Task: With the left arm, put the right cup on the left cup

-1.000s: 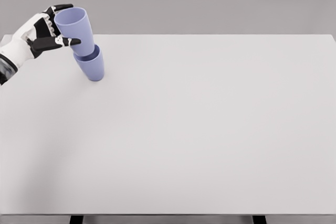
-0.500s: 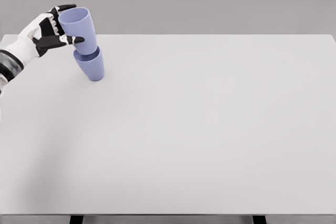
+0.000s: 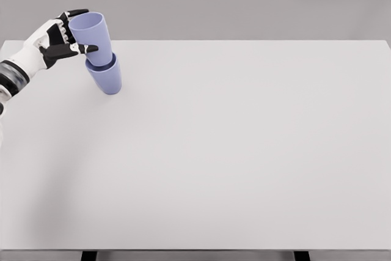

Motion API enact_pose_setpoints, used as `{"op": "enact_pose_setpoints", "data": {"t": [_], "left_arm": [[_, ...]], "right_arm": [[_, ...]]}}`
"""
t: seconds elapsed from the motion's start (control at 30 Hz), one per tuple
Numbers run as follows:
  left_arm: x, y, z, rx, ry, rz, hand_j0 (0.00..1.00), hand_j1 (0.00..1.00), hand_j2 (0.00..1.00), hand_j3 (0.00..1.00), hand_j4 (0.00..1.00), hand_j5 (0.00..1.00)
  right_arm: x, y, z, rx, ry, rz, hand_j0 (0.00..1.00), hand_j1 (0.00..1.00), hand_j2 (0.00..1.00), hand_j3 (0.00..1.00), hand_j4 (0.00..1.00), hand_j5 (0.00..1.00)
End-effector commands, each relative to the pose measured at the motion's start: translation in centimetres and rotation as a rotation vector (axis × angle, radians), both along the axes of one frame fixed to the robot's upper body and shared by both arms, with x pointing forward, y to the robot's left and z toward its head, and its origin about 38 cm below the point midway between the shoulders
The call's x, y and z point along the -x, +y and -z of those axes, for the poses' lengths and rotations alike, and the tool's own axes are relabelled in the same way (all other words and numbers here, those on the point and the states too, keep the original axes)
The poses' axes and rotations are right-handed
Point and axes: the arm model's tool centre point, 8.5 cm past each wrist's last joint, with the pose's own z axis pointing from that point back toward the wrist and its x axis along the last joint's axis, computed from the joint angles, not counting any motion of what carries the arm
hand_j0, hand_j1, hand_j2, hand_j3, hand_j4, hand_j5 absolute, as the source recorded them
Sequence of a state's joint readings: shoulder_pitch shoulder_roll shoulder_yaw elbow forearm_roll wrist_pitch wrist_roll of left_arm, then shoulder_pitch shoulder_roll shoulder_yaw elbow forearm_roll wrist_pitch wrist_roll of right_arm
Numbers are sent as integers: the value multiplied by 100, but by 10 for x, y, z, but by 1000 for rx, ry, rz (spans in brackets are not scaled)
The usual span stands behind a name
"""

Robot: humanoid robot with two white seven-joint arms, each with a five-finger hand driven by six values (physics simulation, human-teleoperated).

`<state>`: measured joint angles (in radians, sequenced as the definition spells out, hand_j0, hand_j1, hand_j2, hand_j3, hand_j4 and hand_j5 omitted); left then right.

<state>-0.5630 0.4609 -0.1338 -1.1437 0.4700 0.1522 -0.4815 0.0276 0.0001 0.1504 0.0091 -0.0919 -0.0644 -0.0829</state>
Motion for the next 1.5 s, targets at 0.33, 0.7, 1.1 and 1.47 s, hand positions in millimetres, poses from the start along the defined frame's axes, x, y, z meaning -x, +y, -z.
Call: {"op": "enact_pose_setpoints", "data": {"t": [0.33, 0.7, 1.1, 1.47], "left_arm": [[-1, 0, 14, 18, 33, -10, 67, 67, 67, 67, 67, 67], [0, 1, 18, 2, 36, -12, 76, 76, 76, 76, 76, 76], [1, -5, 13, -10, 14, 3, 100, 100, 100, 100, 100, 100], [7, -11, 7, -16, -12, 23, 100, 100, 100, 100, 100, 100]], "right_arm": [[0, 0, 0, 0, 0, 0, 100, 100, 100, 100, 100, 100], [0, 0, 0, 0, 0, 0, 100, 100, 100, 100, 100, 100], [0, 0, 0, 0, 0, 0, 100, 100, 100, 100, 100, 100], [0, 0, 0, 0, 0, 0, 100, 100, 100, 100, 100, 100]]}}
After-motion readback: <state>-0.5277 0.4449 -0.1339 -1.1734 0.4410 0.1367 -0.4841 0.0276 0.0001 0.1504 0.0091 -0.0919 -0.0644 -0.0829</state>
